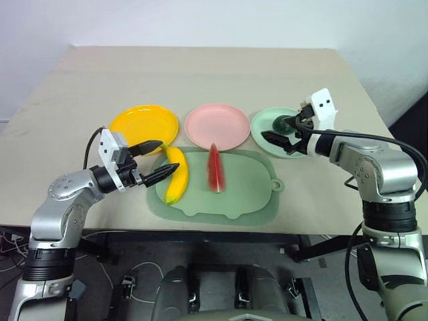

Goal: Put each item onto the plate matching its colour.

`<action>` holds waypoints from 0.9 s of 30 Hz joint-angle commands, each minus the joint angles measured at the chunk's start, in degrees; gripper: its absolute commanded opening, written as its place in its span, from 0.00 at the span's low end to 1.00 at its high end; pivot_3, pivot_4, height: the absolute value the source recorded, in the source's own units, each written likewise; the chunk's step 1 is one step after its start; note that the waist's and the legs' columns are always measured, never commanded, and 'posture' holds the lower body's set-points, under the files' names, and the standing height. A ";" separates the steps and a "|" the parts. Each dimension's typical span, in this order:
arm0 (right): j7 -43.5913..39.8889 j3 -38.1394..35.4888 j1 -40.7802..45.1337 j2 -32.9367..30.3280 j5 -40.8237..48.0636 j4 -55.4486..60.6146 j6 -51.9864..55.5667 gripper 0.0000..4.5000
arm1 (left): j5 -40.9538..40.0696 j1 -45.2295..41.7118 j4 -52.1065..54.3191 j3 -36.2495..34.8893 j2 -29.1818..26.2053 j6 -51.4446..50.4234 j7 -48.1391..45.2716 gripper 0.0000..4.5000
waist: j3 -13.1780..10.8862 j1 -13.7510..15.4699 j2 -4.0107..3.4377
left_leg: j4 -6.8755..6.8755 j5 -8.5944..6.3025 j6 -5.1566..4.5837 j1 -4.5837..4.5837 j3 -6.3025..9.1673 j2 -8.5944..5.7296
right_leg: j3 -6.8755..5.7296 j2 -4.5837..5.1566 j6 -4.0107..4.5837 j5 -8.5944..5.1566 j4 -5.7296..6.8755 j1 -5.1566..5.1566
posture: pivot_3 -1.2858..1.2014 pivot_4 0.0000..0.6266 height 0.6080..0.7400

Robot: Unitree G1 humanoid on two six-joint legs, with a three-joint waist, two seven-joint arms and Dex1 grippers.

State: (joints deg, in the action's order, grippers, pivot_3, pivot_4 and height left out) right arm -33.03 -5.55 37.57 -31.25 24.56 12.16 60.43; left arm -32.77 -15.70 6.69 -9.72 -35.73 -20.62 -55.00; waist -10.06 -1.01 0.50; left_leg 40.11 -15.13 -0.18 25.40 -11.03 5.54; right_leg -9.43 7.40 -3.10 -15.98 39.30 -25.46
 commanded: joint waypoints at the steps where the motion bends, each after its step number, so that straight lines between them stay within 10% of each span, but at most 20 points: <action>1: 2.81 -1.62 0.09 2.57 4.61 7.93 7.63 0.99 | 0.51 -0.55 0.16 -0.03 0.05 1.53 -0.49 1.00 | 0.00 0.02 0.00 | 0.00 0.00 0.00 0.00 0.00 -0.01 | 0.00 0.00 0.00 0.00 0.00 0.01 | 0.52 0.24 0.66; 11: 12.13 -2.81 3.82 17.46 9.40 11.86 30.67 0.99 | 1.24 -1.36 -0.72 0.22 1.14 1.88 -0.49 1.00 | 0.01 0.00 0.02 | 0.00 -0.01 -0.01 0.02 0.03 -0.02 | -0.02 0.00 0.01 0.01 0.00 0.00 | 0.52 0.24 0.66; 27: 18.68 3.89 8.98 25.98 3.49 -4.74 29.31 0.99 | 1.80 -1.71 -2.11 1.61 2.01 2.99 -0.75 1.00 | 0.02 -0.24 0.03 | -0.03 -0.01 -0.01 0.05 0.02 -0.03 | -0.03 -0.02 0.01 0.01 -0.02 -0.03 | 0.52 0.24 0.66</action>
State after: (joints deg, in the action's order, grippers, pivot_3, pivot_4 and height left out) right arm -14.56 -3.02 44.34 -6.20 28.33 7.72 90.74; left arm -31.30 -16.51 4.45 -7.78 -33.61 -19.06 -55.21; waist -10.04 -1.25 0.53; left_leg 40.08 -15.14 -0.19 25.45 -11.01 5.51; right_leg -9.46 7.39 -3.09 -15.98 39.29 -25.50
